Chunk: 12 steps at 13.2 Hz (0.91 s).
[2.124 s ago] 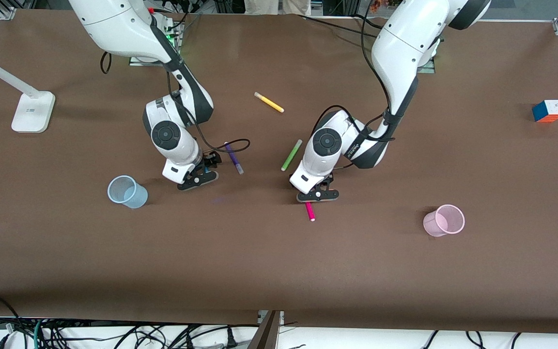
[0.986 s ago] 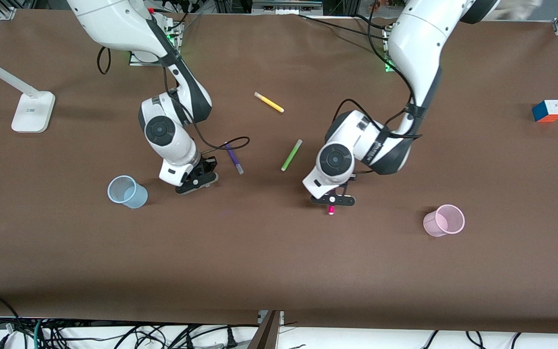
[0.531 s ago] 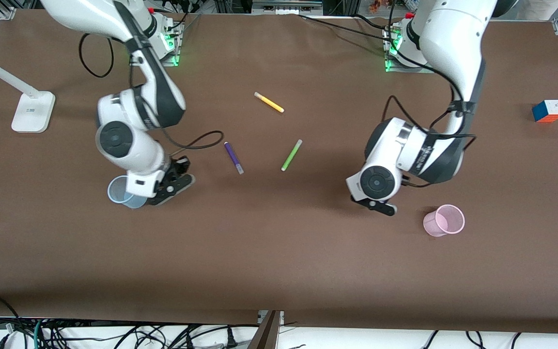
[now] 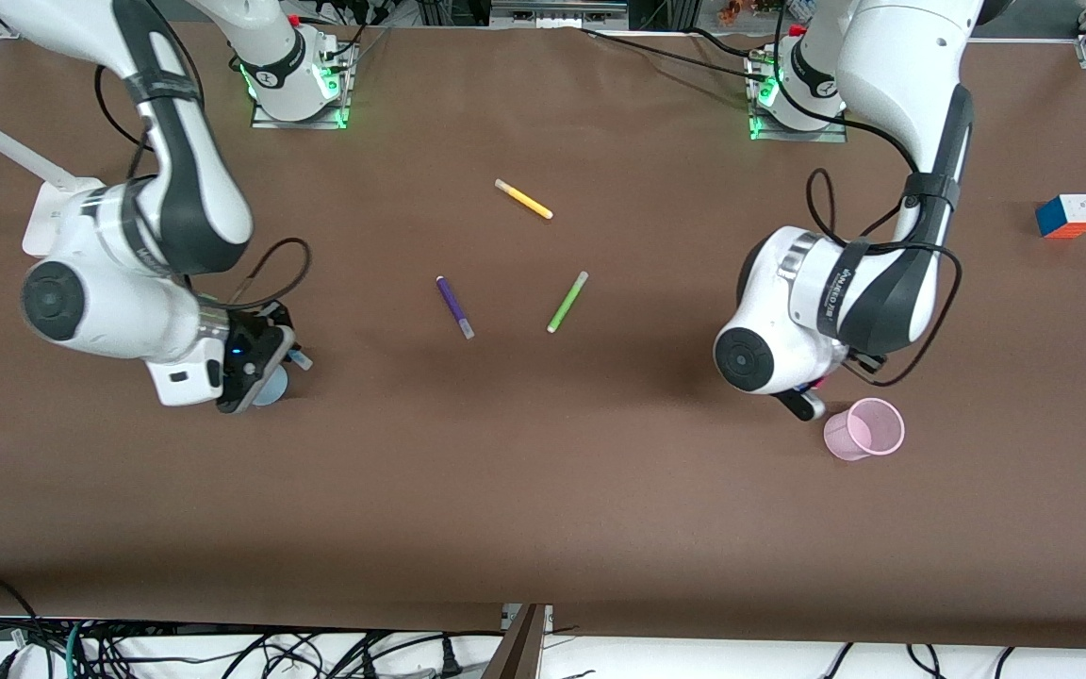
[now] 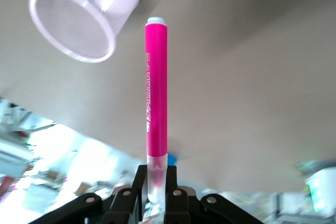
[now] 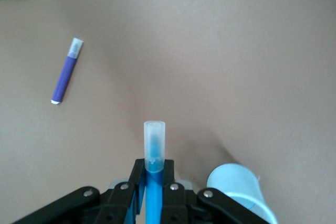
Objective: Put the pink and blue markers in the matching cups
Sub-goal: 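Carry the pink marker to the pink cup while the right gripper carries blue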
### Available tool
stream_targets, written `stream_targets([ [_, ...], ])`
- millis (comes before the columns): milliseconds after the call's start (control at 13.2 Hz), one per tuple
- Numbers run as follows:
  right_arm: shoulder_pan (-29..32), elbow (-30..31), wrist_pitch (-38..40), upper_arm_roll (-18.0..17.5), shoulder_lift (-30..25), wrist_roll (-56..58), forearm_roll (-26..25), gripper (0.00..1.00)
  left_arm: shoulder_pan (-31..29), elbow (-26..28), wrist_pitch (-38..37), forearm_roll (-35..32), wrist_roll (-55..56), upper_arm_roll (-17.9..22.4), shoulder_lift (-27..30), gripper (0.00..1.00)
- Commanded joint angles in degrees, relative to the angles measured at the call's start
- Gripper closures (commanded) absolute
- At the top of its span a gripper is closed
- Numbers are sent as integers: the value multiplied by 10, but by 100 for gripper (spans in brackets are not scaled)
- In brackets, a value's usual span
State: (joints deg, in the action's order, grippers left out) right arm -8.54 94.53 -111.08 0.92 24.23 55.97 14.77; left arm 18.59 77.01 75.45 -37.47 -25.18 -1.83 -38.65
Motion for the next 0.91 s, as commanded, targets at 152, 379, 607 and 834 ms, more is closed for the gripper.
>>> stream_targets([
  [152, 87, -1, 43, -7, 5, 227, 123, 100, -39, -8, 24, -73, -100, -1, -15, 100],
  [379, 120, -2, 60, -7, 21, 350, 206, 100, -40, -10, 46, -109, -101, -1, -27, 100],
  [607, 144, -5, 82, -7, 51, 474, 291, 100, -40, -10, 75, -118, -98, 0, -31, 100],
  [834, 164, -7, 102, -7, 63, 523, 315, 100, -46, -8, 75, -125, -100, 0, -34, 100],
])
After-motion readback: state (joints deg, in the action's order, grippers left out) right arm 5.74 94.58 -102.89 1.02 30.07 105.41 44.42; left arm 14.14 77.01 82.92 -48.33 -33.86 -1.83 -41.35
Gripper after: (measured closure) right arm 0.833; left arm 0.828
